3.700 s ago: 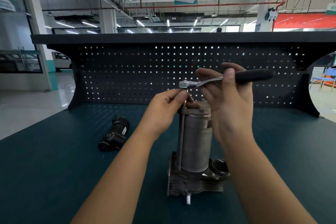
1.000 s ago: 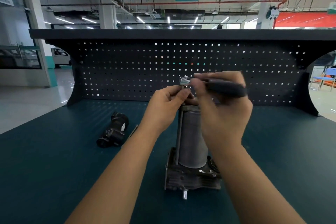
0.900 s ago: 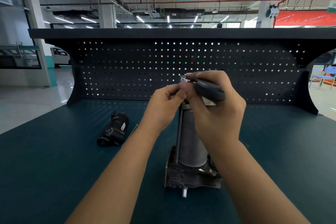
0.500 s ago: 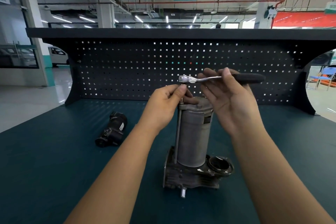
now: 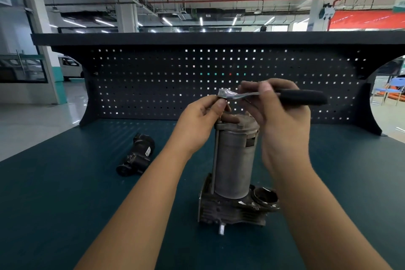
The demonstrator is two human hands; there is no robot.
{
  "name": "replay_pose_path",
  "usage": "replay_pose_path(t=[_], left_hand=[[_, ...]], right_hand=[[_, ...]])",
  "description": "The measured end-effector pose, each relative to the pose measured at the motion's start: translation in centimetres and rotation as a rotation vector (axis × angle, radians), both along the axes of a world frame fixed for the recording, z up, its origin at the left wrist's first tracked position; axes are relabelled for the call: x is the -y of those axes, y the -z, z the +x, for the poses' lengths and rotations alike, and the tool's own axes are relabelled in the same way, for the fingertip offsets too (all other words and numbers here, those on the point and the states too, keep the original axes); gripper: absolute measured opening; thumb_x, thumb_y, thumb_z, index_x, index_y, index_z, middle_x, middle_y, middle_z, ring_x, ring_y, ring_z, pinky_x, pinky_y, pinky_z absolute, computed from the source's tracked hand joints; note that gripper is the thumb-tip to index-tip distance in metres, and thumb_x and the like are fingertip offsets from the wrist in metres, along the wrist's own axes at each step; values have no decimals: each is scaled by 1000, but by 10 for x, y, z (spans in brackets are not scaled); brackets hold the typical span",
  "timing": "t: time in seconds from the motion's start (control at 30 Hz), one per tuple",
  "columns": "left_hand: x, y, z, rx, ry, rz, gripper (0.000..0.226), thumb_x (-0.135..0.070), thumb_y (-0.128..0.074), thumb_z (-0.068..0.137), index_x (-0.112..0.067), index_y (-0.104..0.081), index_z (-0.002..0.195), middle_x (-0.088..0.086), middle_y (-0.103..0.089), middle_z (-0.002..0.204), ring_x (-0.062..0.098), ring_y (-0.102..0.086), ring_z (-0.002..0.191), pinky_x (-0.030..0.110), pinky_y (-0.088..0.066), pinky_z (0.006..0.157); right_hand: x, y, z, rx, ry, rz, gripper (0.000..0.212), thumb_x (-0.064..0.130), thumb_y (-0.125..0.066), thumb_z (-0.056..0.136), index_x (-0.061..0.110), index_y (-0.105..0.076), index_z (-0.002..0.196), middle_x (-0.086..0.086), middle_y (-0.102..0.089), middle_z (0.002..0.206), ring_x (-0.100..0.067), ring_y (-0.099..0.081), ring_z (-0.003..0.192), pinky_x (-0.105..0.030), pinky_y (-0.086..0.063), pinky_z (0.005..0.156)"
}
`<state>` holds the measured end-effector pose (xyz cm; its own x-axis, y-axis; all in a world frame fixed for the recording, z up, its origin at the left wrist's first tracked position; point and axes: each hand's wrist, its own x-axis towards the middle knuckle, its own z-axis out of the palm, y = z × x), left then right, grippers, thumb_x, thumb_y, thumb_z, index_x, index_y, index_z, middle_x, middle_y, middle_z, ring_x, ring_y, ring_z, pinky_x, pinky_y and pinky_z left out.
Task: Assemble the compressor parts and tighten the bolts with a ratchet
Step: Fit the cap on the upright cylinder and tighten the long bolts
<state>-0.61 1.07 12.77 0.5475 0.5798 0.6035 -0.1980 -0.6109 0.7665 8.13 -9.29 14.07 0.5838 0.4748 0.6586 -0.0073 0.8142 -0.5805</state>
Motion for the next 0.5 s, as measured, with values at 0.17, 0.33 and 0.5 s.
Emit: replay_pose_path(t=[0.17,0.33,0.5], left_hand=[[-1,2,0,20,27,0,24,-29,-42,97,-21,-60,85,-1,-74,77,11,-69,84,36,-45,91],[-1,2,2,25,-25,-9,25,-27,-44,97,-21,-62,82,-1,-74,76,11,-69,84,34,-48,87],[3,-1,-1,52,-6,-10,22,-21,-46,97,-11,-66,94,-4,-73,80,3,-66,78,18,-52,77]], right_hand=[[-6,-13,32,-405,-500,-196,14,8,-46,95,9,-54,83,-10,-73,85,-26,-71,84,-34,-59,72],[-7,-4,15,-111,-110,-93,12,9,-54,93,11,-58,82,-9,-73,83,-27,-71,87,-31,-56,73],[-4,5,-15,377,491,27,8,15,-65,86,15,-64,77,8,-68,74,-5,-65,72,-18,-49,64]])
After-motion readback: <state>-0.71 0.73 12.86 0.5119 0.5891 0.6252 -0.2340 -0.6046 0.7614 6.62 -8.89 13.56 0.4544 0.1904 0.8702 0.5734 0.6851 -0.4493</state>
